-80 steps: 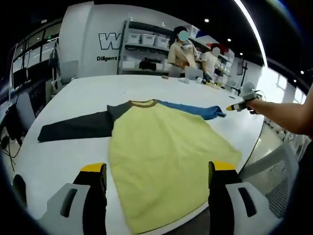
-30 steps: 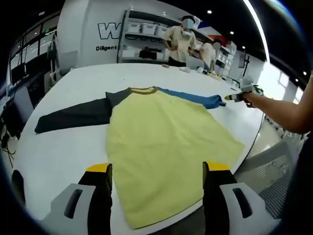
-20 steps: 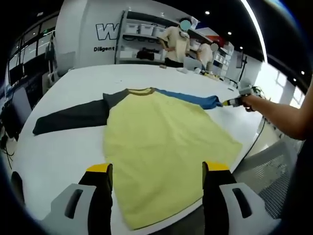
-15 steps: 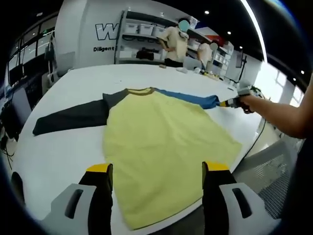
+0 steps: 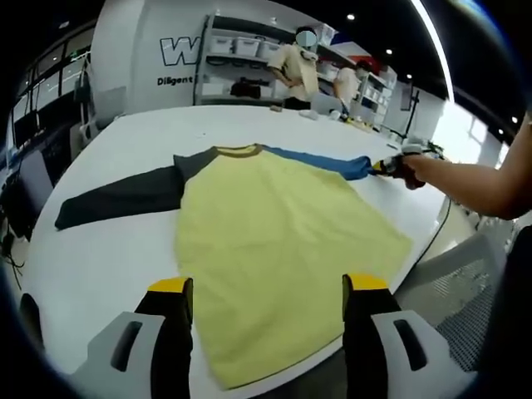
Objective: Fold the garment on the visible template until the final outline fits inside the template.
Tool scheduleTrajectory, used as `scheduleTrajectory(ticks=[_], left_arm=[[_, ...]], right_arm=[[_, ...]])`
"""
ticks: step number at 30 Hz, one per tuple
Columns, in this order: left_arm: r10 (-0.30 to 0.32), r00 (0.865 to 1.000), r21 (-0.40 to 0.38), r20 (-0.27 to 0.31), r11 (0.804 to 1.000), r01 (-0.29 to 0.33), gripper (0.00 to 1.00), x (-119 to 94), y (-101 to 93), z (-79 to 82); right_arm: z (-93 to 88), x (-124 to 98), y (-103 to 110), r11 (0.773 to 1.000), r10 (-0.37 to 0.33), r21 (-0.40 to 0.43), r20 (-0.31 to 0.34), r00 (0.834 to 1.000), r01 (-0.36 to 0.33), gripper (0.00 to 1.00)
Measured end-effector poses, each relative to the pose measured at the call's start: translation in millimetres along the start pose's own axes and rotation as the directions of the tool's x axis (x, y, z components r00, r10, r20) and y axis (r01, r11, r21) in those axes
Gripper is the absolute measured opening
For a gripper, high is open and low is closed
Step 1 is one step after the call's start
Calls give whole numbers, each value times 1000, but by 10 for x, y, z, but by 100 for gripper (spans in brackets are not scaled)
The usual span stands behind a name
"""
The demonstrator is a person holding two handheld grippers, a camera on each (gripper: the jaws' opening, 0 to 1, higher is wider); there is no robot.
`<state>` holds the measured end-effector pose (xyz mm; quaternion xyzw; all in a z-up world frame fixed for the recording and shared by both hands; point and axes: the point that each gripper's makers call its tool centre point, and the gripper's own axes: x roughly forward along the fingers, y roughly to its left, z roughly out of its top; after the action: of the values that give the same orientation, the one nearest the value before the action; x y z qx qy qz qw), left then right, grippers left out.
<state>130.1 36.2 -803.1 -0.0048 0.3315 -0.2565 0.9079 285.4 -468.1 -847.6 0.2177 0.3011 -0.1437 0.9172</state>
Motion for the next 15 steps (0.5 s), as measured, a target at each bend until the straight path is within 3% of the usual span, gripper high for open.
scheduleTrajectory(ticks=[2, 4, 7, 9, 10, 11, 12, 13, 15], left_arm=[[1, 1000, -1, 0, 1000, -1, 69, -2, 3, 0], [0, 1000, -3, -1, 1000, 0, 69, -3, 2, -1], [0, 1000, -1, -2, 1000, 0, 69, -3, 0, -2], [-3, 1000, -3, -3, 1000, 3, 68, -2, -6, -5], [-3, 1000, -2, -3, 1000, 3, 68, -2, -7, -6], [-3, 1000, -1, -4, 1000, 3, 68, -2, -8, -7], [-4, 1000, 0, -4, 1000, 4, 68, -3, -9, -8], [-5, 1000, 1, -5, 1000, 5, 68, -2, -12, -9], [-7, 1000, 3, -8, 1000, 7, 68, 2, -15, -14]], right_arm=[[54, -3, -13, 999, -10, -52, 7, 1000, 10, 0], [109, -7, -27, 994, -24, -109, 16, 1000, 25, 0], [205, -21, -56, 965, -63, -254, 15, 998, 65, 0], [287, -40, -122, 925, -110, -363, 25, 994, 111, 0], [354, -35, -174, 884, -144, -445, 33, 989, 143, 0], [417, -55, -223, 806, -191, -562, 46, 980, 184, 0], [440, -57, -232, 779, -199, -597, 55, 978, 192, 0], [465, -24, -165, 764, -165, -623, 67, 984, 170, 0], [451, 22, -78, 771, -119, -623, 64, 991, 133, 0]])
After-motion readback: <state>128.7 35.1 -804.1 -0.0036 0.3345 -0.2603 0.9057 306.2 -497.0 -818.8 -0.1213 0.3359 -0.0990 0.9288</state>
